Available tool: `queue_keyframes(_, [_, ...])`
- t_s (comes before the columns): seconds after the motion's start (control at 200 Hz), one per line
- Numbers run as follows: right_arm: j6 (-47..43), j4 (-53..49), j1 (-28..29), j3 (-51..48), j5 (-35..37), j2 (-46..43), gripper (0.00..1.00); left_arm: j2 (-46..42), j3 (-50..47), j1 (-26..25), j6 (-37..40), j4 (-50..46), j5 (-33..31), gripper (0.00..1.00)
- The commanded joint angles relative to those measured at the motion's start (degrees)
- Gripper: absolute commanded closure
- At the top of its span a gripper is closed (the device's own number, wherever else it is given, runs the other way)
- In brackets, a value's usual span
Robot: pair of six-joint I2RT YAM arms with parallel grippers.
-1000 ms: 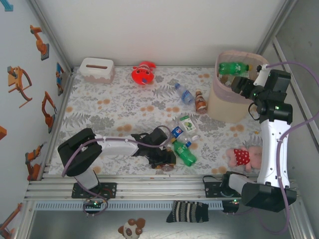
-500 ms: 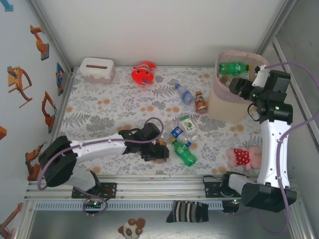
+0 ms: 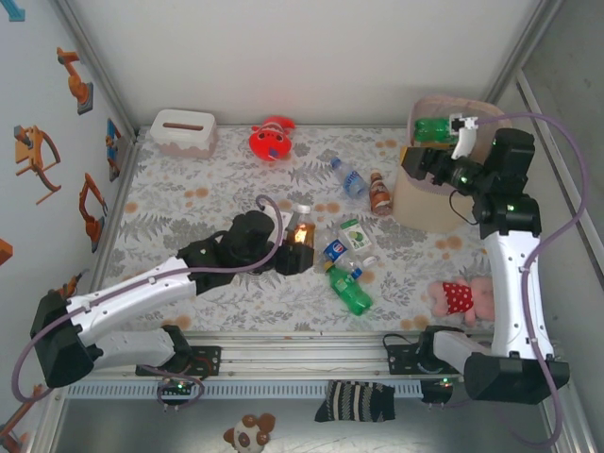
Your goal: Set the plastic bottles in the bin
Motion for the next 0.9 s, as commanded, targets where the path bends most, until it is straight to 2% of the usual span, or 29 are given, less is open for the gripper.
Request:
queue_keyframes(0.0, [0.7, 8.1, 2.8, -0.4, -8.0, -1.1, 0.25, -1.0, 3.5, 1.3, 12.9, 6.9, 2.0, 0.43])
queue_keyframes(0.31, [1.0, 18.7, 10.1, -0.2, -18.3, -2.3, 0.24, -3.4, 6.2, 2.3, 24.6, 18.2, 14.4, 0.47])
queue_keyframes(0.546, [0.2, 26.7, 15.7, -1.8, -23.2, -4.0, 0.15, -3.5, 8.9, 2.5, 28.0, 24.6, 22.0, 0.47])
queue_keyframes(0.896, [-1.3, 25.7, 25.6, 0.2, -23.2, -2.0, 0.11, -1.5, 12.5, 2.5, 29.4, 25.7, 25.0, 0.47])
